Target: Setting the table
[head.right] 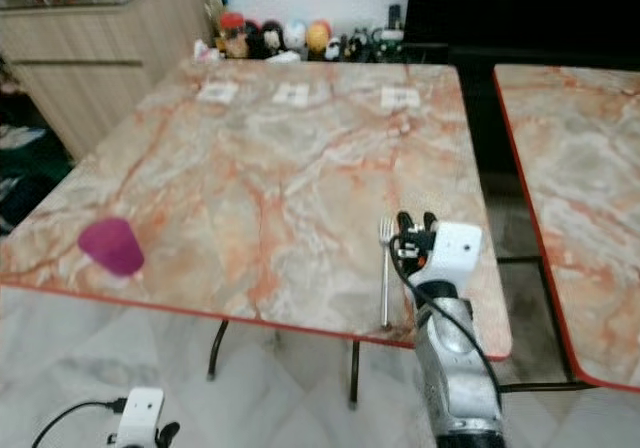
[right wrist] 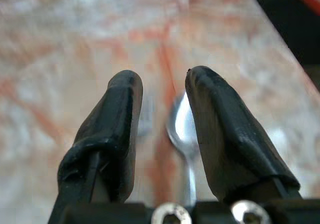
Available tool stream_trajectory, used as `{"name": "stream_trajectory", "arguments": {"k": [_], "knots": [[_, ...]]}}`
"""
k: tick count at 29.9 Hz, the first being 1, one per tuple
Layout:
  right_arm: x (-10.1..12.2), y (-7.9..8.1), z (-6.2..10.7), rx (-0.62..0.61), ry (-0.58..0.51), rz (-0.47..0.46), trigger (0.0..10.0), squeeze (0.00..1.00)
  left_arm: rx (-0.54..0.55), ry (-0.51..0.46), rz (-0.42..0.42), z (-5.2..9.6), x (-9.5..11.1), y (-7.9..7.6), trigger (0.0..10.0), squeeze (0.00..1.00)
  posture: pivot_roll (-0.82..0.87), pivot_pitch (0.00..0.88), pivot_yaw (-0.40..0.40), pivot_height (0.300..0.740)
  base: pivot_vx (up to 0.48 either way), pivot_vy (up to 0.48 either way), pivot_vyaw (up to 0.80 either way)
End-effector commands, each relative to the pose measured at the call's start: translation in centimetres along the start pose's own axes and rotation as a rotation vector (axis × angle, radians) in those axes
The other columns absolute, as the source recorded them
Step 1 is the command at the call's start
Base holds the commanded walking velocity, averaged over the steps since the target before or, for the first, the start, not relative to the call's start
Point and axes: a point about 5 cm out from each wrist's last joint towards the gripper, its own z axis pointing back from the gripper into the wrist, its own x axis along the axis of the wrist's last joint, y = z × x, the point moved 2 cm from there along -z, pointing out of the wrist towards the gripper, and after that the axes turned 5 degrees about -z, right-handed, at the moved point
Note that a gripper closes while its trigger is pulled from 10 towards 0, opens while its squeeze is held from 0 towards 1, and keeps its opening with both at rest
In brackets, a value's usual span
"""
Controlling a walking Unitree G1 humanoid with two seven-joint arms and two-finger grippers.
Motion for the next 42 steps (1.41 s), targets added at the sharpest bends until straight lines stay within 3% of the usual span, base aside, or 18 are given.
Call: {"name": "stream_trajectory", "arguments": {"k": [1,2,5,6,8,9,17,22,25,29,42], "knots": [[0.6,0.3,-0.7,0.008,-0.013,-0.016,10.0,0.41,0.002,0.028,0.003,0.1,-0.7,0.1,10.0,0.00,-0.10,0.069,0.051,0.740,0.000,0.000,0.00],[0.2,-0.1,-1.3,-0.039,0.030,-0.010,10.0,1.00,0.002,0.028,0.004,0.1,-0.7,0.1,10.0,0.00,-0.10,0.069,0.051,0.740,0.000,0.000,0.00],[-0.2,-0.1,-2.0,-0.072,0.074,-0.045,10.0,1.00,0.003,0.031,0.004,0.2,-0.7,0.2,10.0,0.00,-0.09,0.068,0.053,0.740,0.000,0.000,0.00],[-0.7,0.5,-2.6,-0.060,0.131,-0.084,10.0,0.91,0.004,0.038,0.004,0.2,-0.9,0.3,10.0,0.00,-0.10,0.069,0.055,0.740,0.000,0.000,0.00],[-0.9,0.7,-2.7,-0.056,0.146,-0.090,10.0,0.91,0.004,0.039,0.004,0.2,-1.0,0.3,10.0,0.00,-0.10,0.069,0.055,0.740,0.000,0.000,0.00],[-0.9,0.9,-3.0,-0.058,0.148,-0.104,10.0,0.00,0.003,0.045,0.003,0.3,-1.1,0.3,10.0,0.00,-0.09,0.067,0.056,0.740,0.000,0.000,0.00],[0.3,1.6,-3.9,-0.083,0.147,-0.116,10.0,0.00,0.014,0.070,0.006,0.5,-1.8,0.9,10.0,0.00,-0.08,0.074,0.052,0.740,0.000,0.000,0.00],[1.5,0.7,-2.6,-0.119,0.089,-0.109,10.0,0.00,0.017,0.085,0.006,0.7,-2.4,1.0,10.0,0.00,-0.08,0.079,0.052,0.740,0.000,0.000,0.00],[1.2,0.4,-1.1,-0.145,0.086,-0.021,10.0,0.00,0.013,0.094,0.001,0.7,-2.6,0.9,10.0,0.00,-0.09,0.083,0.054,0.740,0.000,0.000,0.00],[-0.2,0.0,0.1,-0.173,0.140,-0.042,10.0,0.00,0.010,0.094,0.000,0.7,-2.5,0.9,10.0,0.00,-0.09,0.080,0.053,0.740,0.000,0.000,0.00],[-1.4,-0.3,-0.8,-0.130,0.231,-0.045,10.0,0.00,0.013,0.098,0.001,0.7,-2.5,1.0,10.0,0.00,-0.08,0.076,0.054,0.740,0.000,0.000,0.00]]}}
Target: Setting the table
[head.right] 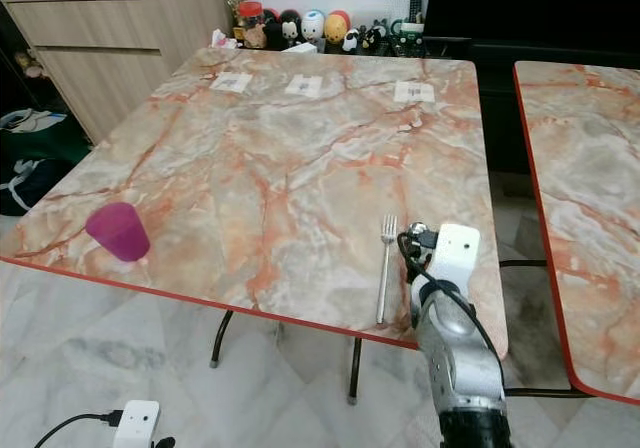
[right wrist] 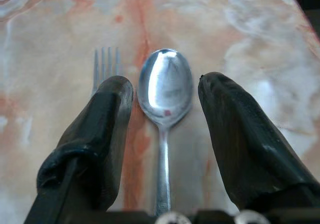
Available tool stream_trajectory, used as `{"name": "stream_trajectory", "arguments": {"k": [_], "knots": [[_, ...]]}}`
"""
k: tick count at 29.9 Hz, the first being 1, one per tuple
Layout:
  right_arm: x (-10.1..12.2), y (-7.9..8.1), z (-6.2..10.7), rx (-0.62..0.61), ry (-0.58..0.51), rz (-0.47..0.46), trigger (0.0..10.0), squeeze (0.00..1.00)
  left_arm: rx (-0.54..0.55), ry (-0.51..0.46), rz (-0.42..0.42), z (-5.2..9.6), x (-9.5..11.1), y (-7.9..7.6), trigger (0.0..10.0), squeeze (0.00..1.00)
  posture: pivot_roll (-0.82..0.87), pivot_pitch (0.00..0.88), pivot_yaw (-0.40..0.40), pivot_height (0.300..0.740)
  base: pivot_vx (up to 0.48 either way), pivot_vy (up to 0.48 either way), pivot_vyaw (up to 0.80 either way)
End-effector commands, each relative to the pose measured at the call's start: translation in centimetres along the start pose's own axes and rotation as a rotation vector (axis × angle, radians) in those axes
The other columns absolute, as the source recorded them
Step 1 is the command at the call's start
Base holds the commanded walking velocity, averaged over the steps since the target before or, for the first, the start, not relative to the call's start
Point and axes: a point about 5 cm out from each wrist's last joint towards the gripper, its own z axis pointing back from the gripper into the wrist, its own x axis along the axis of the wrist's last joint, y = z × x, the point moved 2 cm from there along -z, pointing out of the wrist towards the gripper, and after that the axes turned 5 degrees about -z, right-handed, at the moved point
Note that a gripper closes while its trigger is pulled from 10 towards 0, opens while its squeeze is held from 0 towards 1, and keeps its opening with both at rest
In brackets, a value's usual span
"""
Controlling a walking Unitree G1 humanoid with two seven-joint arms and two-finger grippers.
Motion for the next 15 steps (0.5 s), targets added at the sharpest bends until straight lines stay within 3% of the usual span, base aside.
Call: {"name": "stream_trajectory", "arguments": {"k": [1,15], "knots": [[-0.8,0.2,-0.1,0.013,0.039,-0.002,10.0,0.00,0.008,0.029,0.000,0.2,-0.7,0.5,10.0,0.00,-0.08,0.076,0.053,0.740,0.000,0.000,0.00],[-1.8,-0.2,-0.3,-0.008,0.091,-0.012,10.0,0.00,0.010,0.035,0.002,0.3,-1.0,0.6,10.0,0.00,-0.07,0.079,0.053,0.740,0.000,0.000,0.00]]}}
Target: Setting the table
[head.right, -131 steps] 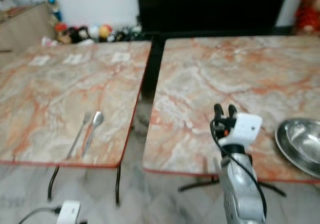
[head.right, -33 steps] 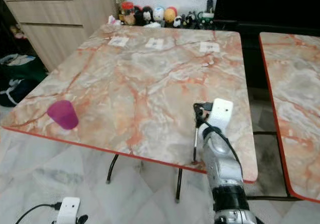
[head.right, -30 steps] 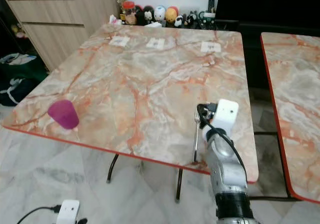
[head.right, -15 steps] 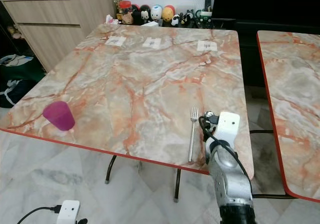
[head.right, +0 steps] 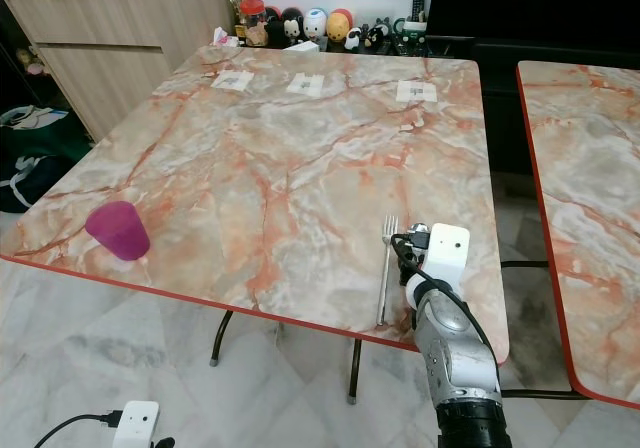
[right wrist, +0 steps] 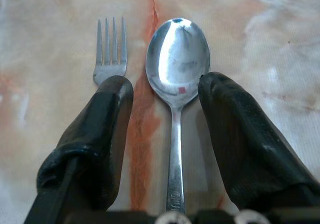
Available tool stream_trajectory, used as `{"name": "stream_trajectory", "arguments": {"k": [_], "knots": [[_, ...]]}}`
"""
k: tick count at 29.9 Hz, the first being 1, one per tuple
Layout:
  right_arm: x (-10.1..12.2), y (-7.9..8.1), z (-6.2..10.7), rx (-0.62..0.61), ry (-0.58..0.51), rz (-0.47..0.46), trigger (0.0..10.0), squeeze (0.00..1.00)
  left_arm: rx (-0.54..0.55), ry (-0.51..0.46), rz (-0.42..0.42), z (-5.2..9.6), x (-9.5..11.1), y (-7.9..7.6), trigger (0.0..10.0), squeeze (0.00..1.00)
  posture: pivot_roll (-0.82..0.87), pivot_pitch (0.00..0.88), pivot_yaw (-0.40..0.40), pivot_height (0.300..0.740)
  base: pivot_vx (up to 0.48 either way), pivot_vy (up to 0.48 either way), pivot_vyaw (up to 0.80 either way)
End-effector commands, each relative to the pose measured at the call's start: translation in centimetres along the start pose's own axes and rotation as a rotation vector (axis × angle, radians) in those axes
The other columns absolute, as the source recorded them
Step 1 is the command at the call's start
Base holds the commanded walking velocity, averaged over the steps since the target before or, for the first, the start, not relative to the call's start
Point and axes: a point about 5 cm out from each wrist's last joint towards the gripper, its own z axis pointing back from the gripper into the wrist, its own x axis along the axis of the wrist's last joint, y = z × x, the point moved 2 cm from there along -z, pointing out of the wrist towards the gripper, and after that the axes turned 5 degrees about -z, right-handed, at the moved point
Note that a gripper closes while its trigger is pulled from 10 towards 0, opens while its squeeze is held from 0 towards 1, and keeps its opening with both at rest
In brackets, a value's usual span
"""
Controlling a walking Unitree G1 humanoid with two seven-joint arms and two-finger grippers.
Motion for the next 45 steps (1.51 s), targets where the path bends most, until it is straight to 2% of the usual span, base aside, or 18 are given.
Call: {"name": "stream_trajectory", "arguments": {"k": [1,10,21,22,23,45], "knots": [[-0.8,-0.1,0.0,-0.004,0.037,-0.004,10.0,0.00,0.009,0.033,0.000,0.2,-0.9,0.6,10.0,0.00,-0.07,0.080,0.053,0.740,0.000,0.000,0.00],[-1.5,-0.5,0.0,-0.026,0.066,-0.012,10.0,0.00,0.008,0.033,-0.001,0.2,-0.9,0.6,10.0,0.00,-0.07,0.080,0.053,0.740,0.000,0.000,0.00],[-4.4,-1.3,-0.1,-0.025,0.186,-0.007,10.0,0.00,0.004,0.036,0.002,0.2,-0.9,0.5,10.0,0.00,-0.06,0.083,0.052,0.740,0.000,0.000,0.00],[-4.5,-1.4,-0.1,-0.026,0.190,-0.005,2.7,0.00,0.004,0.035,0.003,0.2,-0.9,0.5,10.0,0.00,-0.07,0.082,0.052,0.740,0.000,0.000,0.00],[-4.6,-1.4,-0.1,-0.027,0.191,-0.006,0.0,0.00,0.003,0.036,0.003,0.2,-0.9,0.5,10.0,0.00,-0.07,0.083,0.052,0.740,0.000,0.000,0.00],[-4.4,-1.4,-0.3,-0.015,0.173,0.024,0.0,0.00,-0.003,0.051,0.003,0.3,-1.3,0.3,10.0,0.00,-0.07,0.078,0.049,0.740,0.000,0.000,0.00]]}}
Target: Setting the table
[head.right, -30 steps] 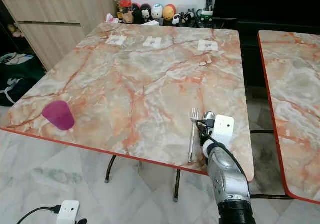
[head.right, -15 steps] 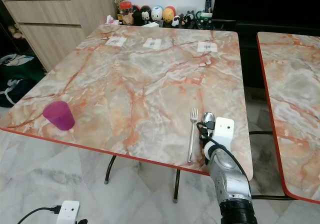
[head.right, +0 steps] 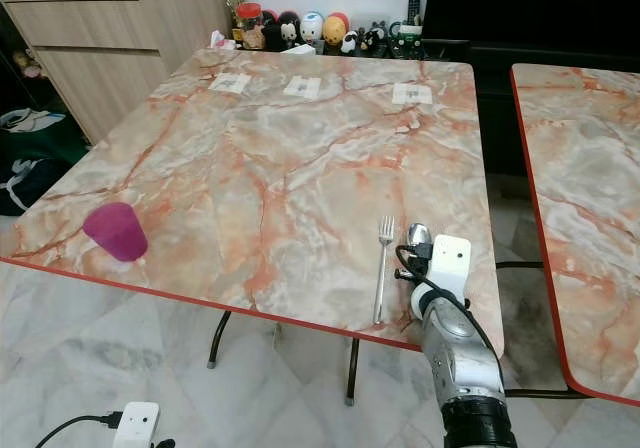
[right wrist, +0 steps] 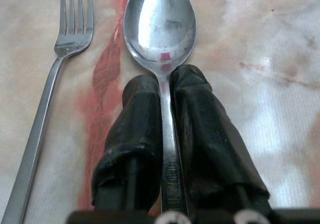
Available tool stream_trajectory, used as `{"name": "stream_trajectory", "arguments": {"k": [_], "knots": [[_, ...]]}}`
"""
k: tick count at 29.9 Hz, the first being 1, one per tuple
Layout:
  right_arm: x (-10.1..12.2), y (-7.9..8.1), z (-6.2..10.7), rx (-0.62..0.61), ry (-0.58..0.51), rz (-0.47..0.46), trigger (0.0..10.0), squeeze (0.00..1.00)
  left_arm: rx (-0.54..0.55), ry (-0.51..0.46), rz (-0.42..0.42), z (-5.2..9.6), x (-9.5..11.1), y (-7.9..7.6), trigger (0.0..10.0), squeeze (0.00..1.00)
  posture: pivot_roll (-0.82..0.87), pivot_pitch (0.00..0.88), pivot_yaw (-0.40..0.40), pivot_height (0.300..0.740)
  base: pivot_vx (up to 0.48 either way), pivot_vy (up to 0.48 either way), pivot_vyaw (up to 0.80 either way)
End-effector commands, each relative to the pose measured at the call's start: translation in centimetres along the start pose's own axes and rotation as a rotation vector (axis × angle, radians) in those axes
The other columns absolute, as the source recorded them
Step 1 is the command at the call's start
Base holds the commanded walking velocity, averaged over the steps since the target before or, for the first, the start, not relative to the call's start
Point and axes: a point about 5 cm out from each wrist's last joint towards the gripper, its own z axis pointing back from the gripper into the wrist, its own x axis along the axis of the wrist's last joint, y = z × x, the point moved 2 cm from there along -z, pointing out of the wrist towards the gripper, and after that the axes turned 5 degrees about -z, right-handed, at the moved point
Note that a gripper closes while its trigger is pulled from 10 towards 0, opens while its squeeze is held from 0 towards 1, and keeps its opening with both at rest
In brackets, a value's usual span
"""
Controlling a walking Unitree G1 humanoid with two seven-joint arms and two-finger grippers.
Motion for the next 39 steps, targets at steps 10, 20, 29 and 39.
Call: {"name": "stream_trajectory", "arguments": {"k": [10,20,29,39], "knots": [[-2.8,0.0,0.1,0.001,0.099,0.007,0.0,0.00,0.001,0.048,-0.001,0.2,-1.2,0.2,10.0,0.00,-0.07,0.079,0.046,0.740,0.000,0.000,0.00],[2.2,0.3,1.5,-0.028,-0.282,0.092,10.0,0.00,0.005,0.050,-0.004,0.3,-1.2,0.2,10.0,0.00,-0.08,0.075,0.046,0.740,0.000,0.000,0.00],[2.4,-0.4,4.3,-0.022,-0.430,0.082,10.0,0.00,-0.003,0.053,-0.037,0.3,-1.4,0.1,10.0,0.00,-0.09,0.014,0.050,0.740,0.000,0.000,0.00],[4.8,-0.3,4.7,0.006,-0.526,0.087,10.0,0.00,0.006,0.026,-0.042,0.0,-0.4,0.1,10.0,0.00,-0.11,0.000,0.043,0.740,0.000,-0.336,0.00]]}}
